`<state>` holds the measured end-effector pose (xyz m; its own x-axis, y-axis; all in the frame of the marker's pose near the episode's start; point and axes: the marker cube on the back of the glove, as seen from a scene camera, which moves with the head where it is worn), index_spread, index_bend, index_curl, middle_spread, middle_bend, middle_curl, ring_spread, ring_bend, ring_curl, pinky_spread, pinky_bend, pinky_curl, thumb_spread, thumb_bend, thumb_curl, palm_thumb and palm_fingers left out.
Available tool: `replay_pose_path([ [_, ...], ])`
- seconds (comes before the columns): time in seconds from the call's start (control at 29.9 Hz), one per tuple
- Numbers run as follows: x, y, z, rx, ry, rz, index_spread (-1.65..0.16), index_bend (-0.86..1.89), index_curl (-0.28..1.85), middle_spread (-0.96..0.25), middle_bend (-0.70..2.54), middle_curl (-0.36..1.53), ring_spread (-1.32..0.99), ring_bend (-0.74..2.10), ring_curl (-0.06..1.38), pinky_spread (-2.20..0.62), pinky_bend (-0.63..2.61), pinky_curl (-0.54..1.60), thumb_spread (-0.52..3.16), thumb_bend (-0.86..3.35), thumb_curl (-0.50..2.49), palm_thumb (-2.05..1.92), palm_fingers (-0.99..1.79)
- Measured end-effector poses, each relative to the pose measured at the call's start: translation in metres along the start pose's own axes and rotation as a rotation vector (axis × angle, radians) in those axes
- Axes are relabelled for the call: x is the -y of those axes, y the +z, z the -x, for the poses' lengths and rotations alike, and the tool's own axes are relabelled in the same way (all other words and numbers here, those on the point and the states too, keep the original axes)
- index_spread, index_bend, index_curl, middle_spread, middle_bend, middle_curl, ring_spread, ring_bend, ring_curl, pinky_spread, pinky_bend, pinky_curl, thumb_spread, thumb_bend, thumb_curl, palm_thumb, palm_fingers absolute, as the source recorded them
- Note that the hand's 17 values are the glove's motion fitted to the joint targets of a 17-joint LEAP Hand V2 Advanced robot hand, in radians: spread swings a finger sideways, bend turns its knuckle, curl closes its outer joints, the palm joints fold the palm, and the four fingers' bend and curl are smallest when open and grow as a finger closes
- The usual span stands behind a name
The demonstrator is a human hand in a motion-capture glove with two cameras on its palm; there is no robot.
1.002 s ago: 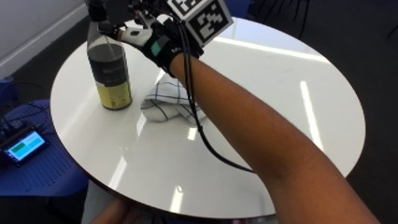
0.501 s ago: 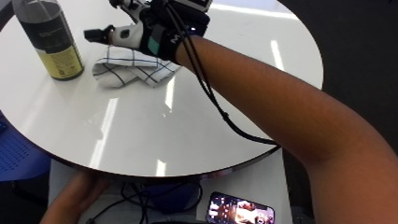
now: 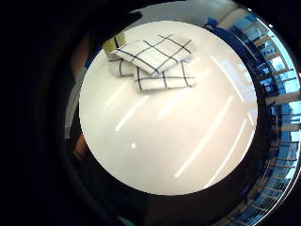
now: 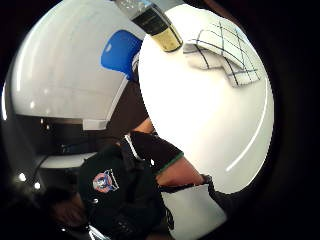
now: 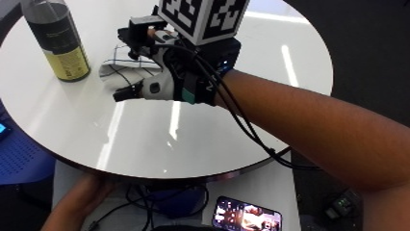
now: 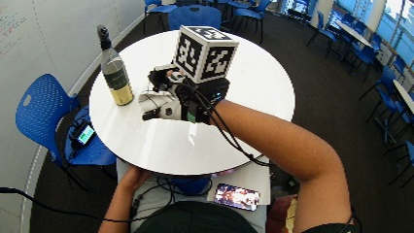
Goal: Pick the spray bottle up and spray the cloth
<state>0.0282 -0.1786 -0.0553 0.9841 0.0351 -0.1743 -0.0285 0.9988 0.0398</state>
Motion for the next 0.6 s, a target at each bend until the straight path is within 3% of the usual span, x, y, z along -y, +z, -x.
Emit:
replay_pose_path([
  [0.6, -0.087, 0.026, 0.016, -0.052, -0.099, 0.03, -0.43, 0.19, 0.33, 0.02, 0.2, 0.34, 0.03, 0.19, 0.27, 0.24, 0.17, 0.31, 0.98, -0.03, 0.33, 0.27, 0.32],
])
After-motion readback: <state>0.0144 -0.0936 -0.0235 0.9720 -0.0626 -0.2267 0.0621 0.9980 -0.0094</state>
